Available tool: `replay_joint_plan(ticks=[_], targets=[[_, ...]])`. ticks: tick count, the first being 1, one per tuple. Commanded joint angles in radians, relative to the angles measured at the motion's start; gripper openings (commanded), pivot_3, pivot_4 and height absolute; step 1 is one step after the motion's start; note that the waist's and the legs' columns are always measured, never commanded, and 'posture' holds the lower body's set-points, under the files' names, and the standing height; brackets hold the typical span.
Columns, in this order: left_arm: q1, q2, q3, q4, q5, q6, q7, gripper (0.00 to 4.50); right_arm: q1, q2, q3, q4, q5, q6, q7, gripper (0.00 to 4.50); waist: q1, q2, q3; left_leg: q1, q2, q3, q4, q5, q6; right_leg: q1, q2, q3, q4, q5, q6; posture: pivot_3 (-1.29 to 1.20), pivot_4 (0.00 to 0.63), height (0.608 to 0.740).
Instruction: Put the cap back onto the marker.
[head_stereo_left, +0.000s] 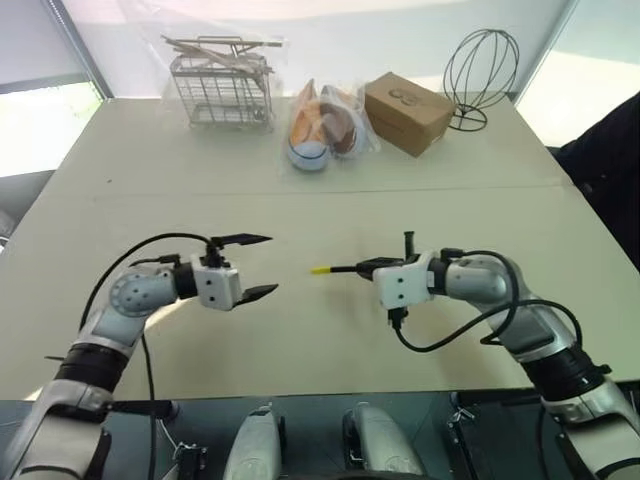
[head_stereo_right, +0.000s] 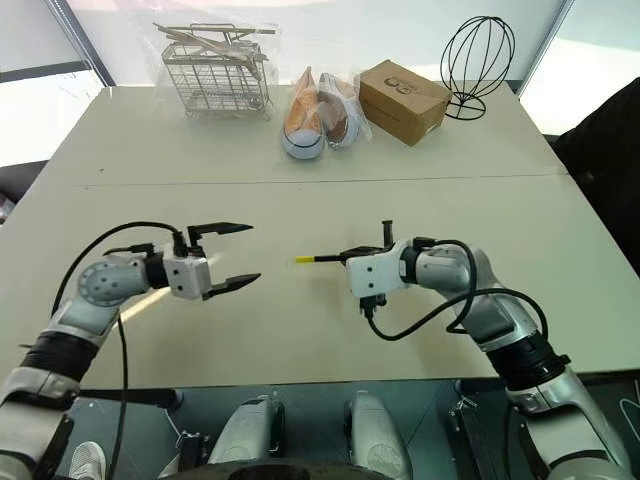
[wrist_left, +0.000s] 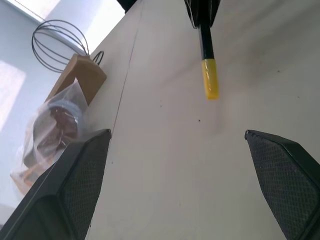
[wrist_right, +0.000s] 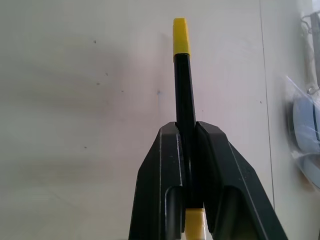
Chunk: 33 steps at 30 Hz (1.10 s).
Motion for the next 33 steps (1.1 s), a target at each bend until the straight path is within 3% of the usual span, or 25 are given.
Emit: replay_joint_plan(ticks=[1,6,14,19,27,33], targets=[[0.067,0.021,0.115,-0.094,-0.096,0.221,0.062,4.47,0.029,0.024,-0.106,-0.007,0.085,0.137,-0.04,0.0,0.0,0.0,0.0,0.0,0.0,0.0,0.0,0.0,0.0,0.0,0.0,0.0,0.0,0.0,0.0,0.0,0.15,0.74],[0.18,-0.029,0.228,-0.31,-0.236,0.763,0.226,4.47,0.067,0.082,-0.223,-0.034,0.144,0.428,-0.125,0.0,-0.001,0.0,0.0,0.0,0.0,-0.001,0.0,0.0,0.0,0.0,-0.001,0.0,0.001,0.0,0.0,0.0,0.15,0.74],[0.238,-0.188,0.355,-0.576,-0.364,1.274,0.51,4.47,0.105,0.173,-0.387,-0.139,0.229,0.771,-0.284,0.0,-0.002,0.0,0.0,0.0,0.0,-0.003,0.0,0.0,0.0,0.0,-0.001,0.0,0.001,0.0,0.0,0.0,0.15,0.74],[0.212,-0.272,0.41,-0.614,-0.382,1.427,0.639,4.47,0.11,0.22,-0.497,-0.145,0.245,0.93,-0.425,0.0,-0.001,0.0,0.0,0.0,-0.001,-0.003,0.0,0.0,0.0,0.001,-0.001,0.0,0.001,0.0,0.0,0.0,0.15,0.74],[0.195,-0.284,0.399,-0.61,-0.349,1.435,0.649,4.47,0.152,0.236,-0.538,-0.184,0.309,1.018,-0.476,0.0,-0.003,0.0,0.0,0.0,-0.001,-0.003,-0.001,0.0,0.0,0.0,0.0,0.001,0.001,0.0,0.0,0.0,0.15,0.74],[0.171,-0.288,0.391,-0.59,-0.338,1.426,0.644,4.5,0.16,0.237,-0.52,-0.175,0.333,1.017,-0.499,2.82,-0.003,0.0,0.0,0.0,-0.002,-0.003,-0.001,0.0,0.0,0.0,0.0,0.001,0.0,0.0,0.0,0.0,0.15,0.74]])
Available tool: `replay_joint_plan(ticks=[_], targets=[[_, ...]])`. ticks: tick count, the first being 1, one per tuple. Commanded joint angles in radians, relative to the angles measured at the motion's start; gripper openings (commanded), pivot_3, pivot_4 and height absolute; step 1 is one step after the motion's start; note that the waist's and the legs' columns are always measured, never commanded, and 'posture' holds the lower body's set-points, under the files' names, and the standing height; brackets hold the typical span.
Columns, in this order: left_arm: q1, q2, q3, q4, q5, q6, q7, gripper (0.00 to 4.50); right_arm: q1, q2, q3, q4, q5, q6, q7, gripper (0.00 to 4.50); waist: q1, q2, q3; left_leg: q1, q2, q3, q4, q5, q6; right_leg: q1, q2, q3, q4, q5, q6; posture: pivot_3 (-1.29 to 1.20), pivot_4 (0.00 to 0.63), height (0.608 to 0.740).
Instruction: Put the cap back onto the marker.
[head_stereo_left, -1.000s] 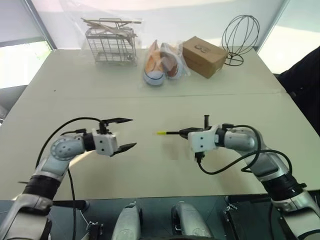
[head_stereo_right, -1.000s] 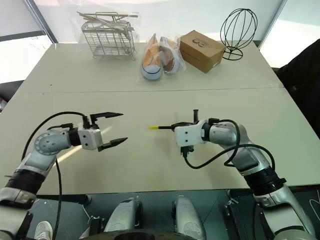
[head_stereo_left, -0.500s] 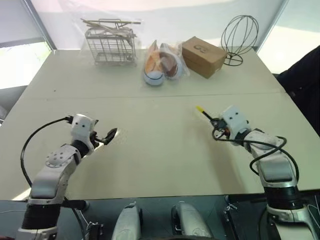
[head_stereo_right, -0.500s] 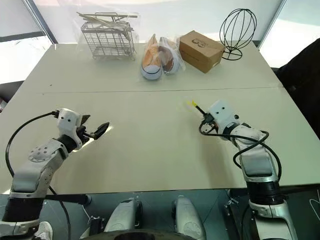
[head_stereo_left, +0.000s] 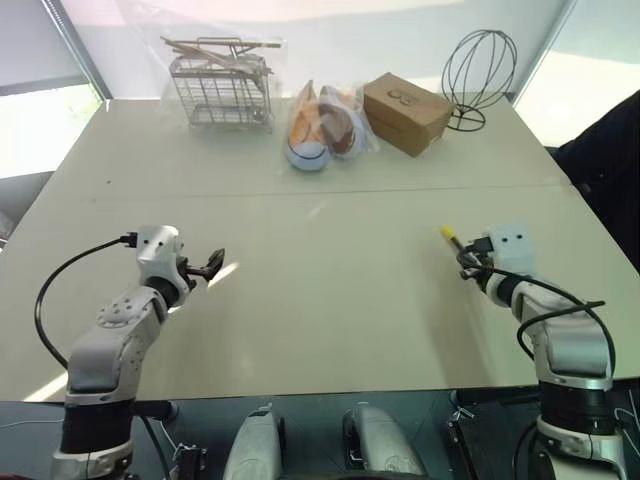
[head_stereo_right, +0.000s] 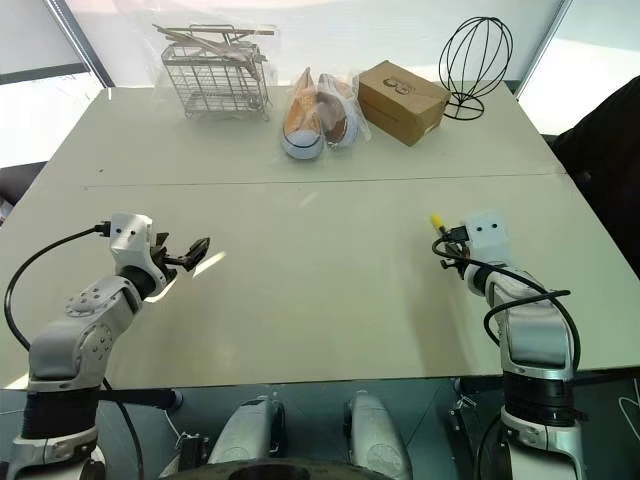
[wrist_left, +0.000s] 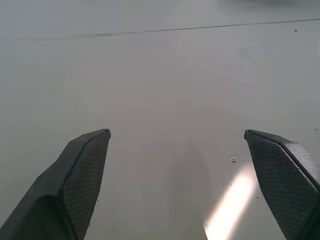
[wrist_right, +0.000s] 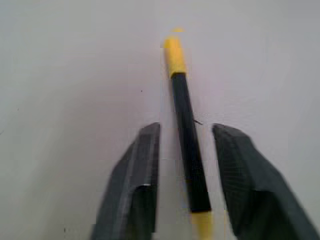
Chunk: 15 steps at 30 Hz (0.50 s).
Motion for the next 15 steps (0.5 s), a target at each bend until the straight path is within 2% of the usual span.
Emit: replay_joint_plan(ticks=[1,2,3,9,15], targets=[[-0.017,-0.001,0.006,-0.012,0.013,-0.015,-0.005,4.5,-0.006,-0.003,0.003,-0.033,0.019,-0.012,-0.015,3.34,-0.001,0.0,0.0,0.0,0.0,0.0,0.0,0.0,0.0,0.0,0.0,0.0,0.0,0.0,0.0,0.0,0.15,0.74],[-0.018,-0.003,0.007,-0.014,0.012,-0.015,-0.006,4.5,-0.008,-0.004,0.006,-0.035,0.021,-0.013,-0.018,4.01,-0.001,0.0,0.0,0.0,0.0,0.0,0.0,0.0,0.0,0.0,0.0,0.0,0.0,0.0,0.0,0.0,0.15,0.74],[-0.019,-0.006,0.009,-0.015,0.011,-0.016,-0.006,4.5,-0.012,-0.004,0.005,-0.04,0.027,-0.012,-0.018,4.46,-0.001,0.0,0.0,0.0,0.0,0.0,0.0,0.0,0.0,0.0,0.0,0.0,0.0,0.0,0.0,0.0,0.15,0.74],[-0.005,-0.021,0.026,-0.043,0.001,-0.035,-0.018,4.5,-0.09,0.04,-0.035,-0.097,0.117,-0.013,-0.033,4.46,-0.004,0.0,0.0,0.0,0.0,0.0,-0.001,0.0,0.0,-0.001,0.0,0.0,-0.001,0.0,0.0,0.0,0.15,0.74],[0.02,-0.041,0.025,-0.086,-0.005,-0.089,-0.048,4.5,-0.095,0.104,0.011,-0.169,0.175,-0.049,-0.049,4.46,0.0,0.0,0.0,-0.001,0.0,0.0,-0.001,0.0,0.0,-0.001,0.0,0.0,-0.002,0.0,0.0,0.0,0.15,0.74]])
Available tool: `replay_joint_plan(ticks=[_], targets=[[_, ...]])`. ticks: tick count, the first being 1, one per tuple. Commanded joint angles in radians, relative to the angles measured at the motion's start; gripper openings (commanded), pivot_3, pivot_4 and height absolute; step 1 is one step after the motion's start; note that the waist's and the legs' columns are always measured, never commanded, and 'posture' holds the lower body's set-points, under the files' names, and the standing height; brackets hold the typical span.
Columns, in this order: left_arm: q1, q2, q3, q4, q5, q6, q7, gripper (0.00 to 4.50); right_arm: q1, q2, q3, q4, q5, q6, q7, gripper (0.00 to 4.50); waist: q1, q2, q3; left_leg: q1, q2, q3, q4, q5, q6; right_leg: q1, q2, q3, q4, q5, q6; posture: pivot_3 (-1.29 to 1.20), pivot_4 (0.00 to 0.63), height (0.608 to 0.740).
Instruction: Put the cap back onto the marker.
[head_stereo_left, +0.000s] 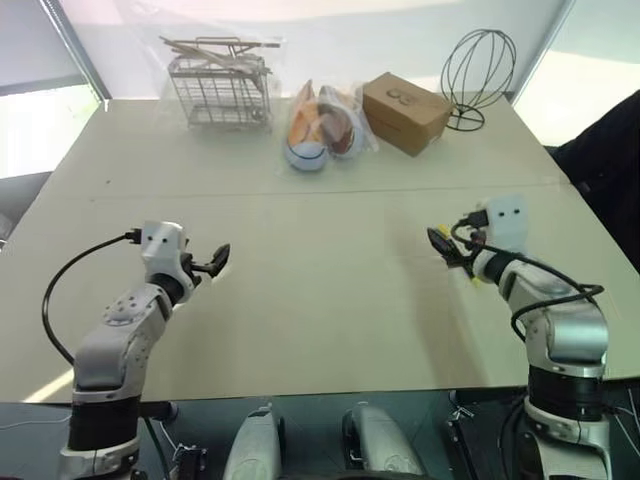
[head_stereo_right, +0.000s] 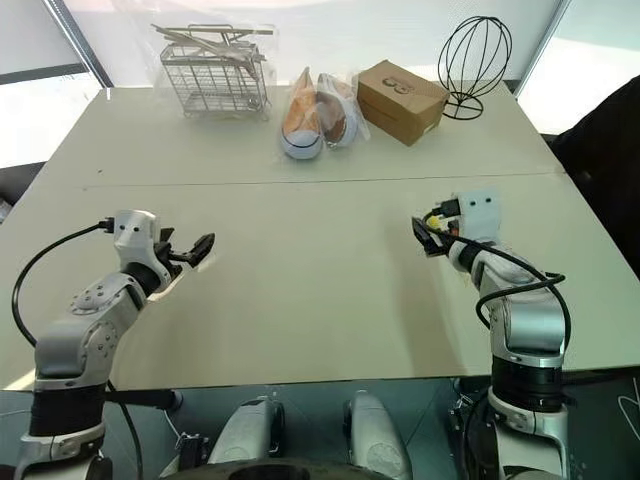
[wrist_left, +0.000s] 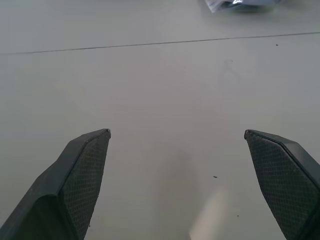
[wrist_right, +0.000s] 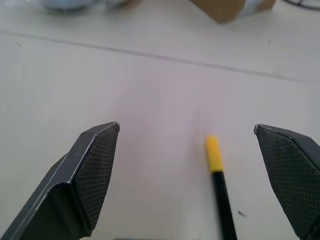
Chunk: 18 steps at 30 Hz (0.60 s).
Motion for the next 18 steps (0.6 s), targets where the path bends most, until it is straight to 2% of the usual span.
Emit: replay_joint_plan(ticks=[1,4,9,18], targets=[[0.018,-0.005,0.017,-0.067,-0.003,-0.053,-0.016,4.5,0.017,0.045,0.028,-0.068,0.036,-0.045,-0.017,4.46,0.0,0.0,0.0,0.0,0.0,0.0,0.0,0.0,0.0,0.0,0.0,0.0,0.0,0.0,0.0,0.0,0.15,0.74],[0.051,-0.019,0.005,-0.076,0.024,-0.083,0.0,4.5,0.076,0.124,0.064,-0.082,0.041,-0.152,-0.041,4.46,0.001,0.0,0.0,0.0,0.0,0.0,-0.001,0.0,0.0,0.0,-0.001,0.0,-0.001,0.0,0.0,0.0,0.15,0.74],[0.092,-0.048,0.008,-0.068,0.049,-0.13,0.018,4.5,0.192,0.168,0.191,-0.019,-0.078,-0.461,-0.089,4.46,-0.001,0.0,0.0,0.0,0.0,0.001,-0.001,0.0,0.0,-0.001,-0.001,0.0,-0.001,0.0,0.0,0.0,0.15,0.74],[0.163,-0.062,0.0,-0.045,0.103,-0.171,0.033,4.5,0.262,0.194,0.205,0.121,-0.123,-0.65,-0.16,4.46,-0.001,0.0,0.0,0.0,0.0,0.001,-0.001,0.0,0.0,0.0,-0.001,0.001,-0.001,-0.002,-0.003,0.0,0.15,0.74]])
